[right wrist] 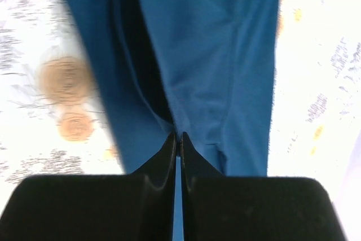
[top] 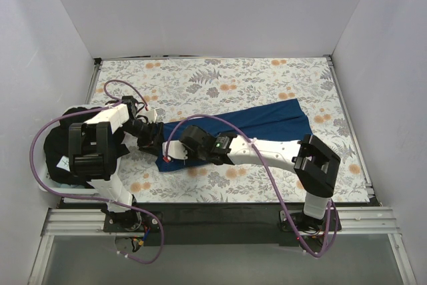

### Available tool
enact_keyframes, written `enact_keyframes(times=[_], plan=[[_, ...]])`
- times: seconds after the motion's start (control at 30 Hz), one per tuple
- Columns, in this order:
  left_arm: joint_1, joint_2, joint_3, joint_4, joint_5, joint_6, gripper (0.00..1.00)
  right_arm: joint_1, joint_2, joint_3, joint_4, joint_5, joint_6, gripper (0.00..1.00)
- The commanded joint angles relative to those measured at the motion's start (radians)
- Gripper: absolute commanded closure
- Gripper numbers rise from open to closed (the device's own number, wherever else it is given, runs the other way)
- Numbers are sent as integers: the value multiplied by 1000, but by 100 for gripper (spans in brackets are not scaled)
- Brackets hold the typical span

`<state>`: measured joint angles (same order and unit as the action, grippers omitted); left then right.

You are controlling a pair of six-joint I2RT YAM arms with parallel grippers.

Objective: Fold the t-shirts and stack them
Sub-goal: Fold the tshirt

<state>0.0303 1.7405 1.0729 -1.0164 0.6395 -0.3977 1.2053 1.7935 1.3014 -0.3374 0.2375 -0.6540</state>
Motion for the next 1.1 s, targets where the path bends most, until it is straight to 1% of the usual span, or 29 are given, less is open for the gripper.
enact_keyframes(times=[0.0, 0.1, 0.37, 0.4, 0.47, 0.5, 0.57, 0.63, 0.73, 0.9, 0.97, 1.0, 1.07], plan=[[-3, -50, 5, 10, 17, -9, 50, -36, -37, 56, 23, 11, -7, 99], [-4, -44, 4, 13, 20, -15, 49, -65, -31, 70, 23, 5, -10, 99], [-17, -35, -2, 25, 43, -36, 44, -96, -22, 93, 24, -3, -7, 99], [-53, -35, -4, 29, 48, -38, 44, -96, -20, 95, 23, -3, -7, 99], [-62, -38, -13, 33, 80, -32, 45, -102, -14, 101, 23, -1, -4, 99], [-63, -47, -21, 39, 98, -29, 49, -104, -11, 102, 24, -3, -3, 99], [-61, -93, -37, 79, 115, -32, 53, -121, -3, 107, 23, -9, 7, 99], [-61, -149, -57, 128, 129, -46, 55, -139, 3, 111, 24, -23, 27, 99], [-58, -191, -60, 168, 155, -53, 55, -167, 10, 113, 23, -41, 53, 99], [-32, -300, -105, 255, 196, -30, 55, -207, 21, 130, 23, -73, 97, 99], [20, -325, -128, 298, 256, -30, 55, -220, 29, 136, 24, -87, 125, 99], [45, -341, -133, 306, 281, -1, 54, -234, 33, 144, 23, -102, 134, 99], [48, -361, -149, 311, 311, 55, 52, -245, 40, 147, 23, -113, 152, 99]])
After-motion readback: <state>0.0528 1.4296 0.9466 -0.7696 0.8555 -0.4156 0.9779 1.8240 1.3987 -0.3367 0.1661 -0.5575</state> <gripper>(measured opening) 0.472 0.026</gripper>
